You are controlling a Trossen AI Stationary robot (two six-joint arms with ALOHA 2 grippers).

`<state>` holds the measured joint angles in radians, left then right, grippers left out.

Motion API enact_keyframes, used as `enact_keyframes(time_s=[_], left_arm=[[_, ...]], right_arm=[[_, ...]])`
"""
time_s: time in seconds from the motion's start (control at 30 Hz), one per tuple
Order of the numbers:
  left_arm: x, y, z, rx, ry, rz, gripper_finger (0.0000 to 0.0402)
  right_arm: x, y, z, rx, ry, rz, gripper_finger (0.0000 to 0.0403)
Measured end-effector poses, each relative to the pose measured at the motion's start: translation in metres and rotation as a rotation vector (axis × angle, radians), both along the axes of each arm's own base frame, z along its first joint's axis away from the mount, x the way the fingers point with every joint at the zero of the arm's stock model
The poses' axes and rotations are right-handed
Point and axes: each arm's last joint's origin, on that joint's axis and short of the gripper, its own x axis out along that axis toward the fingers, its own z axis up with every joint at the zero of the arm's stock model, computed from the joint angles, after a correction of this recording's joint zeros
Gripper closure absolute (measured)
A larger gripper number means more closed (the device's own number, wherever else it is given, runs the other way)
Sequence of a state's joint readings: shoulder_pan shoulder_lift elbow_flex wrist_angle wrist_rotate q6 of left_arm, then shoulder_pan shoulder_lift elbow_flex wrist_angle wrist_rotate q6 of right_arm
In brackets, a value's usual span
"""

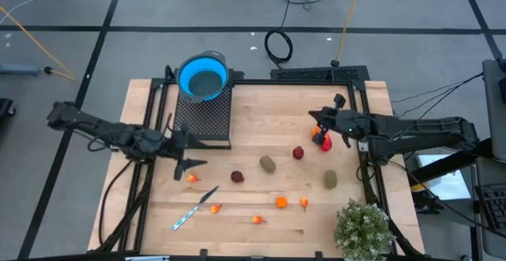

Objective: Pick & Place Fruit
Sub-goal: Put the orange mango into the blue strainer bowl on the shelf

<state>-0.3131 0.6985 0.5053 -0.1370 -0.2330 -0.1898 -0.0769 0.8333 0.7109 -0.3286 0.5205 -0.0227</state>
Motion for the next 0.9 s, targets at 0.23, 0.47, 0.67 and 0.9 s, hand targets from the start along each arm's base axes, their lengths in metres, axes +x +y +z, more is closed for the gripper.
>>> enact_keyframes(time_s=[0.23,0.47,0.67,0.9], left_arm=[[0.013,-0.019,-0.008,0.028,0.015,-0.105,0.0151],[0.016,-0.024,-0.011,0.081,0.018,-0.141,0.0151],[0.013,-0.022,-0.013,0.137,0.049,-0.154,0.0151],[0.009,-0.02,-0.013,0.164,0.059,-0.141,0.0151]], right_arm=[[0.01,-0.011,-0.007,0.156,0.216,-0.051,0.0399],[0.017,-0.024,-0.022,0.23,0.471,-0.122,0.0397],[0.02,-0.031,-0.035,0.352,0.557,-0.093,0.0356],[0.015,-0.036,-0.039,0.367,0.614,-0.129,0.0264]])
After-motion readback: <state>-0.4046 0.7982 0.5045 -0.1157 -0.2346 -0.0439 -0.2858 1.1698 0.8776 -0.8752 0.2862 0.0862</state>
